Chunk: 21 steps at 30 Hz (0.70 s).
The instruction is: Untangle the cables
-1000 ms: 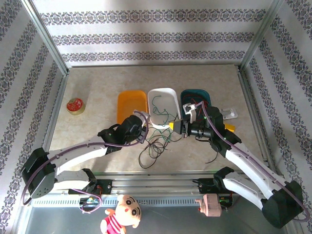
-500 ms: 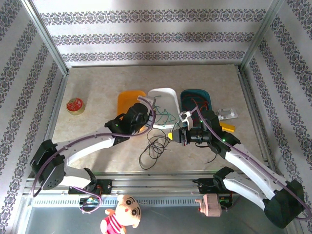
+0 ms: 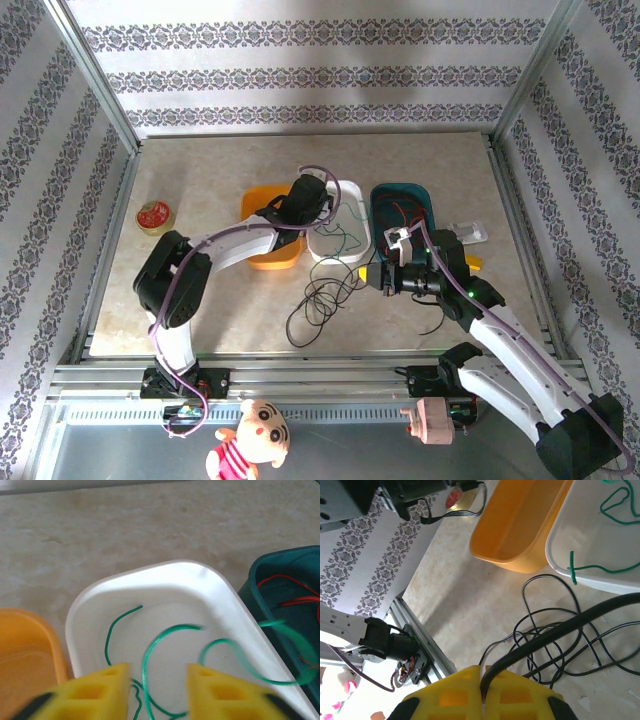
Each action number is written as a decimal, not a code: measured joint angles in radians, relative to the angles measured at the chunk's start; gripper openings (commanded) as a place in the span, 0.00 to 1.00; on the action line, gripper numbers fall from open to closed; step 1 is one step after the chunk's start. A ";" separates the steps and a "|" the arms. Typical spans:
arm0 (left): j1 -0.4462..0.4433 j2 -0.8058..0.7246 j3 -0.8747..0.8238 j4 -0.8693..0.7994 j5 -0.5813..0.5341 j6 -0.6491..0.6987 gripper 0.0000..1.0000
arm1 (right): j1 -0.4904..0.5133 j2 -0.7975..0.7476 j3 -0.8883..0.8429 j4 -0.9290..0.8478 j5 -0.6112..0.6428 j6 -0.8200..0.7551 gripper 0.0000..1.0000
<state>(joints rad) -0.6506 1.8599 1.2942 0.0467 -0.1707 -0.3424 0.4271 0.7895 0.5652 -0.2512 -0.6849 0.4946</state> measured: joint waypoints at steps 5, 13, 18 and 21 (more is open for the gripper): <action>0.000 -0.034 -0.019 0.007 -0.025 -0.003 0.91 | 0.000 -0.003 0.000 -0.009 0.000 0.000 0.00; -0.035 -0.360 -0.311 0.032 0.057 0.061 0.96 | 0.001 0.017 0.038 -0.027 -0.001 0.000 0.00; -0.075 -0.533 -0.496 0.032 0.085 0.047 0.97 | 0.046 0.080 0.227 -0.036 0.011 -0.001 0.00; -0.075 -0.638 -0.592 0.009 -0.031 -0.010 0.97 | 0.095 0.134 0.381 -0.026 0.022 -0.014 0.00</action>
<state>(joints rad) -0.7254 1.2217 0.7017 0.0559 -0.2020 -0.3527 0.5220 0.9230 0.9463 -0.2768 -0.6632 0.4808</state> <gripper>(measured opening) 0.965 0.046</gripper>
